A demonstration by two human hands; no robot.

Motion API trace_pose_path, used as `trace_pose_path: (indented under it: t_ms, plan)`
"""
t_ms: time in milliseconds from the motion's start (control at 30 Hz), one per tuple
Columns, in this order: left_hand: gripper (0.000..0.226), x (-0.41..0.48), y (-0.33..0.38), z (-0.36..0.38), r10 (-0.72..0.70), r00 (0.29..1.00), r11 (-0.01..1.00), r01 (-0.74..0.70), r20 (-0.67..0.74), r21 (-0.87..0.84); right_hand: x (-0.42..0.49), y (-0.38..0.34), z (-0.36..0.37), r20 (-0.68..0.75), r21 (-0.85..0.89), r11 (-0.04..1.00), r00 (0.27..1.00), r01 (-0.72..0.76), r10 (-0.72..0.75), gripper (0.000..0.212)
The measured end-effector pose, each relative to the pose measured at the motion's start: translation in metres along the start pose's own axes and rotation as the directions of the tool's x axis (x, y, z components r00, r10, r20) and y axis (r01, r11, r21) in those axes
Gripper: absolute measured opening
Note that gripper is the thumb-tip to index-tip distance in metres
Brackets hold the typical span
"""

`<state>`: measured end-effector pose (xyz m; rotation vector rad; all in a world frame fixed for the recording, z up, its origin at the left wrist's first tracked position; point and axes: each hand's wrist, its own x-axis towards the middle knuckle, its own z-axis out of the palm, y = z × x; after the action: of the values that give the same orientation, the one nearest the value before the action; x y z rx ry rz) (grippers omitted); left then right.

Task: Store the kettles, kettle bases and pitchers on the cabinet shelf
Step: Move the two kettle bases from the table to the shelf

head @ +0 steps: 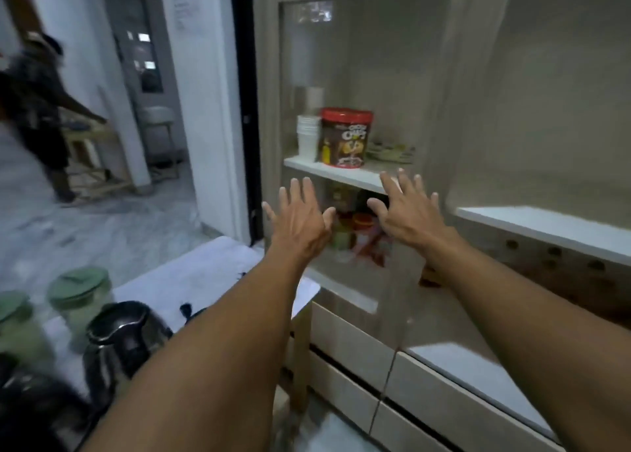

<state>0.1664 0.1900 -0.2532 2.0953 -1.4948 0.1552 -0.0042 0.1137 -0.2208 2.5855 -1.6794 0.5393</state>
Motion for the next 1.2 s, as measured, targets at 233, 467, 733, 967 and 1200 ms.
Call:
trace_pose_path:
  t_ms: [233, 467, 733, 967, 1200]
  plan:
    - [0.07, -0.017, -0.089, 0.034, -0.404, 0.905, 0.9, 0.42, -0.135, 0.12, 0.048, -0.067, 0.12, 0.235, 0.106, 0.927, 0.897, 0.359, -0.375, 0.066]
    - [0.068, -0.085, -0.115, 0.091, -0.694, 0.694, 0.684, 0.718, -0.19, 0.126, 0.061, -0.077, 0.217, 0.444, 0.212, 0.814, 0.688, 0.541, -0.574, 0.067]
    - [0.097, -0.099, -0.164, 0.174, -0.803, 0.573, 0.574, 0.818, -0.165, 0.045, 0.071, -0.082, 0.325, 0.505, 0.27, 0.857, 0.693, 0.44, -0.515, 0.105]
    - [0.136, -0.076, -0.223, 0.243, -0.889, 0.434, 0.435, 0.9, -0.146, 0.026, 0.098, -0.091, 0.408, 0.479, 0.218, 0.897, 0.759, 0.385, -0.442, 0.128]
    - [0.136, -0.061, -0.25, 0.266, -0.95, 0.307, 0.302, 0.95, -0.063, 0.072, 0.099, -0.095, 0.452, 0.442, 0.255, 0.911, 0.799, 0.323, -0.407, 0.118]
